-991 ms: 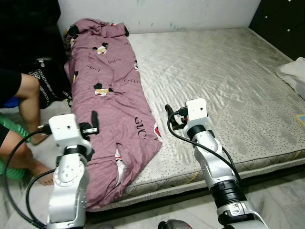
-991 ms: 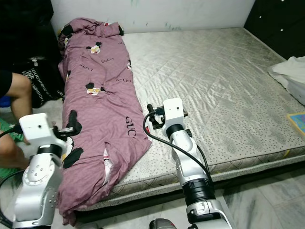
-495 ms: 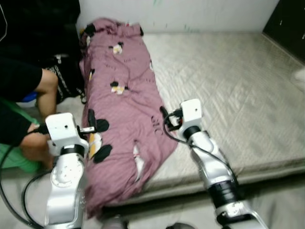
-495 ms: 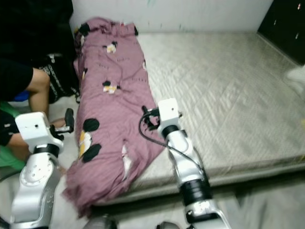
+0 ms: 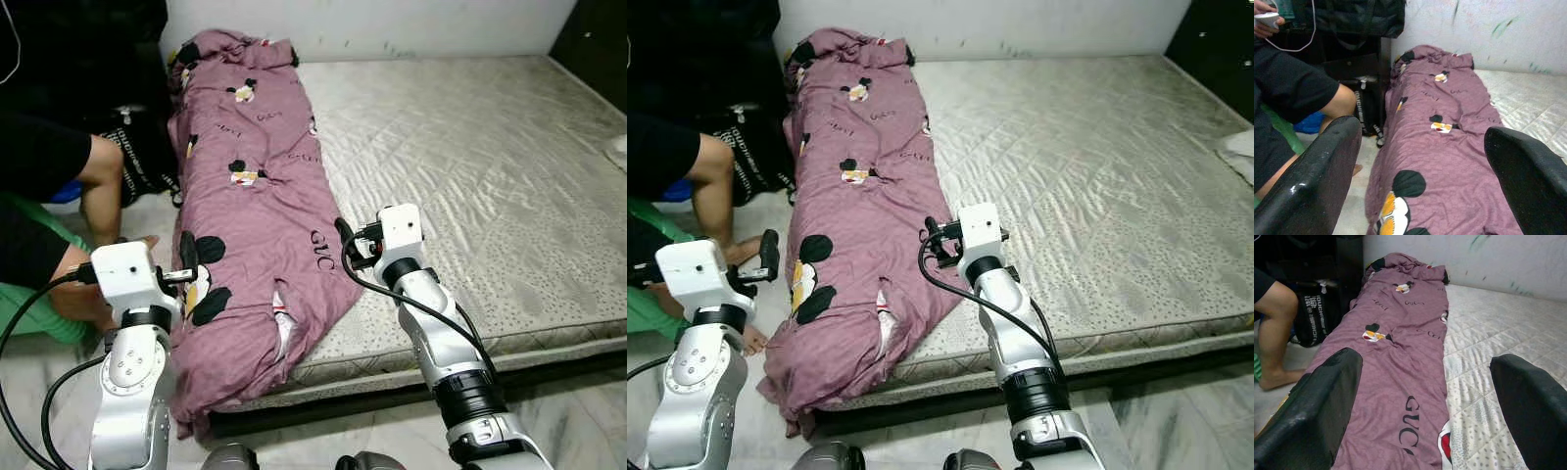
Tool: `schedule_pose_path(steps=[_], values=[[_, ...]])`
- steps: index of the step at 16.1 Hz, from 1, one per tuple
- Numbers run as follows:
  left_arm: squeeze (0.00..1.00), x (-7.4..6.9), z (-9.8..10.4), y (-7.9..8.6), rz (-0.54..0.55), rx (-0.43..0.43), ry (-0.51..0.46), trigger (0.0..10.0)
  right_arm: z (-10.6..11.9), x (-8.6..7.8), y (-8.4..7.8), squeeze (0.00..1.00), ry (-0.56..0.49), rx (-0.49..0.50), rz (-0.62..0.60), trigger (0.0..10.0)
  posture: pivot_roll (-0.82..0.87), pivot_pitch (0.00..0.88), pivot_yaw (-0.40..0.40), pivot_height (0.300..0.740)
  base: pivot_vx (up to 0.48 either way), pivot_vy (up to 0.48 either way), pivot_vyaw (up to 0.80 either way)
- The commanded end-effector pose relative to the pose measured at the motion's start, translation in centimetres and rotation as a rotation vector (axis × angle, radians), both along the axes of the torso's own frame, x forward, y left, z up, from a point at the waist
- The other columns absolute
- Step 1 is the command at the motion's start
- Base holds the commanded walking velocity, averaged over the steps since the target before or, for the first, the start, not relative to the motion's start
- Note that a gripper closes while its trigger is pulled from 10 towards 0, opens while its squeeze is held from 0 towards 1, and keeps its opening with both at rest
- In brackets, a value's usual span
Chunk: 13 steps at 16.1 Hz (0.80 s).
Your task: Clean up the room
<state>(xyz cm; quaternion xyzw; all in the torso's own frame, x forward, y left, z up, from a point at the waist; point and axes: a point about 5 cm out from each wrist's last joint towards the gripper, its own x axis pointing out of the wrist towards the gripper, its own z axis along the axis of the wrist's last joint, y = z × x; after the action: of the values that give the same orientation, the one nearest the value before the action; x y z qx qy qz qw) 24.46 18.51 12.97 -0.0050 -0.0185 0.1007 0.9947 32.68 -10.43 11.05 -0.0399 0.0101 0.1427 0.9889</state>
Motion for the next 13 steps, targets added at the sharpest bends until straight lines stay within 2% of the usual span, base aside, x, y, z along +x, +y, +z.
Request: schedule_pose_path(steps=[1, 7, 13], values=[[0.0, -0.05, 0.1, 0.13, 0.013, 0.024, 0.006, 10.0, -0.02, -0.08, -0.15, 0.0, 0.006, 0.005, 0.001, 10.0, 0.05, 0.074, -0.027, 0.74, 0.0, 0.0, 0.0], [0.0, -0.06, -0.24, 0.0, 0.016, 0.015, 0.02, 10.0, -0.07, -0.19, -0.06, 0.0, 0.009, 0.011, 0.011, 10.0, 0.04, 0.085, -0.029, 0.736, 0.0, 0.0, 0.0], [0.0, 0.02, -0.28, 0.03, 0.027, 0.014, 0.022, 10.0, -0.02, -0.15, -0.05, 0.0, 0.009, 0.015, 0.015, 10.0, 0.04, 0.087, -0.029, 0.668, 0.0, 0.0, 0.0]])
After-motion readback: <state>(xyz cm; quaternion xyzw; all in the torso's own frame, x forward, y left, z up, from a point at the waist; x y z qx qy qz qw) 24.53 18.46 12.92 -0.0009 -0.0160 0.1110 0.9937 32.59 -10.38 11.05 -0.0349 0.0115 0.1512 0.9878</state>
